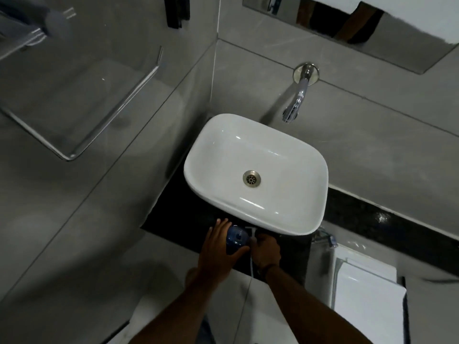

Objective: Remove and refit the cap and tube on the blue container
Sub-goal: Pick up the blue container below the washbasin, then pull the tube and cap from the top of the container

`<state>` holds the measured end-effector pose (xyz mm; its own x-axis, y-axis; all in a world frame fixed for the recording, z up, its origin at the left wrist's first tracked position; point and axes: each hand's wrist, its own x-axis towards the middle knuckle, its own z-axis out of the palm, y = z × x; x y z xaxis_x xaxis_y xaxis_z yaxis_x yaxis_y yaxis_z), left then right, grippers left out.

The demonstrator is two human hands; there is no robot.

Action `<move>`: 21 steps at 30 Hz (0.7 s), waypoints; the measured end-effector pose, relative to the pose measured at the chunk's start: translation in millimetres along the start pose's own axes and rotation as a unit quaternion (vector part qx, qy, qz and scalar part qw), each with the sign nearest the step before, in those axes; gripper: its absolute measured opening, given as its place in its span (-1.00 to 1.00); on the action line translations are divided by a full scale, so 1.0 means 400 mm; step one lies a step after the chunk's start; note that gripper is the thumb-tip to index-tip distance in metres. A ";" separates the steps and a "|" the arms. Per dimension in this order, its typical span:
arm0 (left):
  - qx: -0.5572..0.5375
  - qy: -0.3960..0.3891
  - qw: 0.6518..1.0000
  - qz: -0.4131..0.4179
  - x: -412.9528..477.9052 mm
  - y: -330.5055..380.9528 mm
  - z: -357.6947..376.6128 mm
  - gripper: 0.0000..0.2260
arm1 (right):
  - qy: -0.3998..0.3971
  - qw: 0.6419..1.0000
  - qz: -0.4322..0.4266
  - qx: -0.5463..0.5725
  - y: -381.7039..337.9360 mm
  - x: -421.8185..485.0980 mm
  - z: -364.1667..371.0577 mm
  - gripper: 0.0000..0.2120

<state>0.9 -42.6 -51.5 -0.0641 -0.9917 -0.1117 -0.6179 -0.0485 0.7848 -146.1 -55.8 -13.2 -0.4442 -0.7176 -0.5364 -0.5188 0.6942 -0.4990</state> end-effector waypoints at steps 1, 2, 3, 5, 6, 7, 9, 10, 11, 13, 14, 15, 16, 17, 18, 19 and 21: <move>-0.006 -0.012 1.000 0.002 -0.001 -0.006 -0.002 -0.16 | -0.003 1.000 -0.018 -0.011 0.012 -0.013 -0.016 -0.83; -0.012 -0.023 1.000 0.002 -0.001 -0.013 -0.004 -0.16 | 0.000 0.999 -0.042 -0.013 0.028 -0.028 -0.034 -0.84; -0.017 -0.030 0.999 0.002 -0.002 -0.018 -0.006 -0.16 | 0.007 0.998 -0.064 -0.008 0.041 -0.049 -0.056 -0.81; -0.032 -0.037 0.999 0.004 -0.005 -0.022 -0.012 -0.16 | 0.049 0.993 -0.103 0.031 0.060 -0.087 -0.100 -0.72; -0.034 -0.040 0.999 0.009 -0.005 -0.022 -0.015 -0.16 | 0.069 0.989 -0.112 0.068 0.061 -0.104 -0.122 -0.73; -0.033 -0.046 0.998 0.014 -0.005 -0.023 -0.016 -0.16 | 0.083 0.983 -0.120 0.113 0.053 -0.119 -0.144 -0.77; -0.029 -0.057 0.998 0.011 -0.003 -0.023 -0.022 -0.17 | 0.100 0.962 -0.153 0.201 0.017 -0.147 -0.178 -0.85; -0.027 -0.058 0.998 0.011 -0.003 -0.021 -0.025 -0.18 | 0.105 0.950 -0.179 0.232 -0.002 -0.159 -0.189 -0.86; -0.021 -0.055 0.998 0.017 -0.003 -0.020 -0.026 -0.19 | 0.107 0.940 -0.204 0.251 -0.023 -0.170 -0.196 -0.87; -0.008 -0.044 0.998 0.034 -0.007 -0.015 -0.026 -0.20 | 0.111 0.926 -0.232 0.277 -0.057 -0.190 -0.196 -0.91; -0.005 -0.036 0.999 0.037 -0.009 -0.011 -0.026 -0.21 | 0.108 0.921 -0.242 0.286 -0.068 -0.197 -0.189 -0.95; -0.003 -0.029 0.999 0.035 -0.011 -0.008 -0.025 -0.22 | 0.102 0.917 -0.250 0.293 -0.078 -0.204 -0.181 -0.94; 0.000 -0.026 0.999 0.031 -0.011 -0.005 -0.025 -0.22 | 0.094 0.914 -0.257 0.301 -0.084 -0.209 -0.172 -0.88; 0.004 -0.029 0.999 0.026 -0.011 -0.003 -0.026 -0.21 | 0.086 0.911 -0.261 0.308 -0.088 -0.212 -0.164 -0.81; 0.008 -0.033 0.999 0.022 -0.012 0.000 -0.028 -0.21 | 0.080 0.909 -0.264 0.312 -0.090 -0.213 -0.157 -0.76; 0.011 -0.035 0.999 0.022 -0.013 0.002 -0.031 -0.21 | 0.075 0.908 -0.266 0.316 -0.090 -0.209 -0.150 -0.75; 0.014 -0.034 0.999 0.032 -0.016 0.007 -0.036 -0.20 | 0.075 0.909 -0.269 0.309 -0.081 -0.196 -0.132 -0.79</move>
<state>10.7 -38.0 -39.9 -0.1559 -0.9823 -0.1036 -0.6332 0.0189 0.7738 -133.1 -25.2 81.0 -0.3672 -0.9298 -0.0263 -0.2018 0.1072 -0.9735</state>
